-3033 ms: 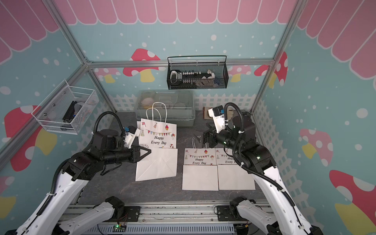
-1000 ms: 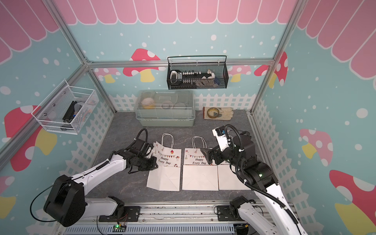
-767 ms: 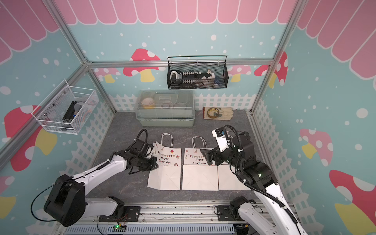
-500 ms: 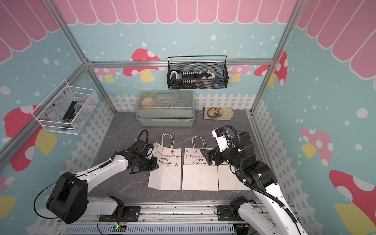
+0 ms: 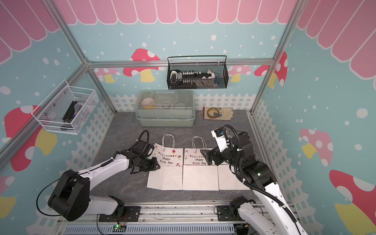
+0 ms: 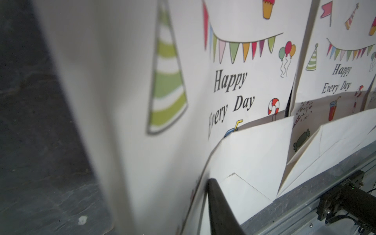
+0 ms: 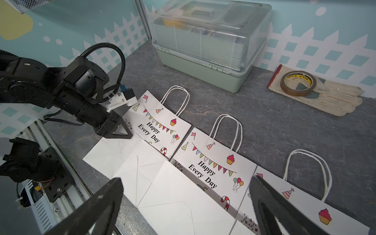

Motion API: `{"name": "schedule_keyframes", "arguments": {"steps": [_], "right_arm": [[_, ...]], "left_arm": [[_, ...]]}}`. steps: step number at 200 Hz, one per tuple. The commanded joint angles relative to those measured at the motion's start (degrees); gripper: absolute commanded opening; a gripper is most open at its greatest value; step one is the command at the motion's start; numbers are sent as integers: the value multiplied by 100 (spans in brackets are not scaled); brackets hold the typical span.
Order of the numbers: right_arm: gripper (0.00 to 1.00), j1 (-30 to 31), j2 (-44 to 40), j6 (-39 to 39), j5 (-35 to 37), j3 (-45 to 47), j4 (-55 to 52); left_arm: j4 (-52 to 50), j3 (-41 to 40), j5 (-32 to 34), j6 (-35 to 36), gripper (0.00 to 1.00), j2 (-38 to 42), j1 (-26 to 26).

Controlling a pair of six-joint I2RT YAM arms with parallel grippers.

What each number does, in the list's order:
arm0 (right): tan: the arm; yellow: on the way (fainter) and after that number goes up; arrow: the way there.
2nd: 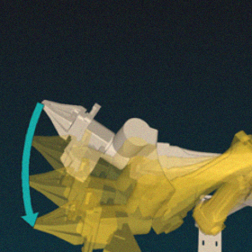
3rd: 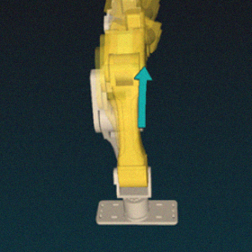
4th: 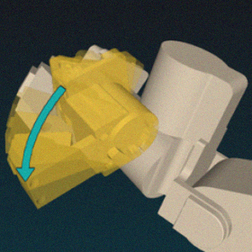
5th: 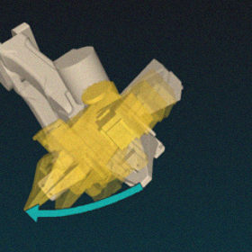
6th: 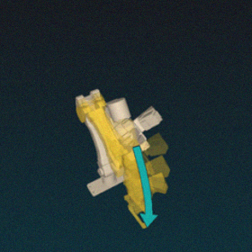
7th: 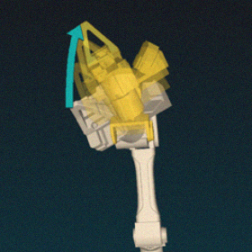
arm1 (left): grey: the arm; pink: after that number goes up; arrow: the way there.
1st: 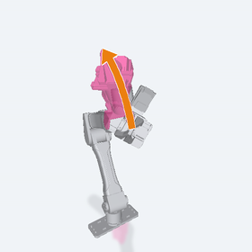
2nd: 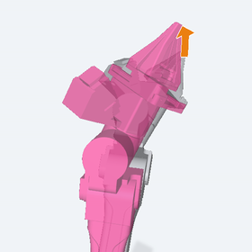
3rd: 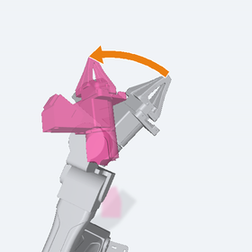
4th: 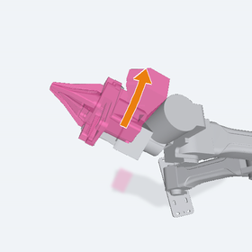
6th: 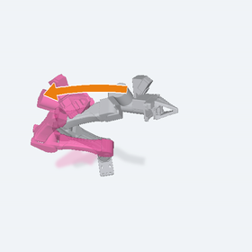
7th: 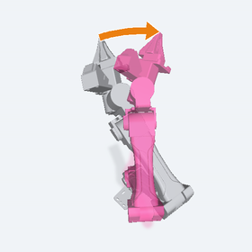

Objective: Put away the paper bag
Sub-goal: Place the paper bag at the center of the board.

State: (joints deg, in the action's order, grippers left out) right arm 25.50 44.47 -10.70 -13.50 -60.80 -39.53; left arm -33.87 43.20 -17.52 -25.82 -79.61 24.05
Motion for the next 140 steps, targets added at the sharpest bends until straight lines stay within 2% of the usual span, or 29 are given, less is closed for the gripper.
{"name": "schedule_keyframes", "arguments": {"steps": [1, 66, 102, 108, 117, 126, 140], "right_arm": [[99, -38, -50, 149, -3, 57, -57], [99, -36, -68, 150, -4, 50, -81], [99, -37, -68, 141, -4, 21, -73], [99, -38, -65, 145, -4, 23, -81], [99, -36, -69, 143, -12, 20, -89], [99, -35, -72, 139, -13, 13, -87], [99, -36, -77, 155, 1, -7, -124]], "left_arm": [[-194, 191, 144, 129, 35, 115, -6], [-986, 539, 462, 386, 51, 72, -31], [-1111, 579, 495, 529, 65, 138, -28], [-1173, 613, 518, 572, 67, 131, -189], [-1280, 672, 560, 597, 73, 106, -234], [-1289, 688, 560, 589, 83, 130, -271], [-1319, 747, 548, 617, 89, 125, -311]]}}
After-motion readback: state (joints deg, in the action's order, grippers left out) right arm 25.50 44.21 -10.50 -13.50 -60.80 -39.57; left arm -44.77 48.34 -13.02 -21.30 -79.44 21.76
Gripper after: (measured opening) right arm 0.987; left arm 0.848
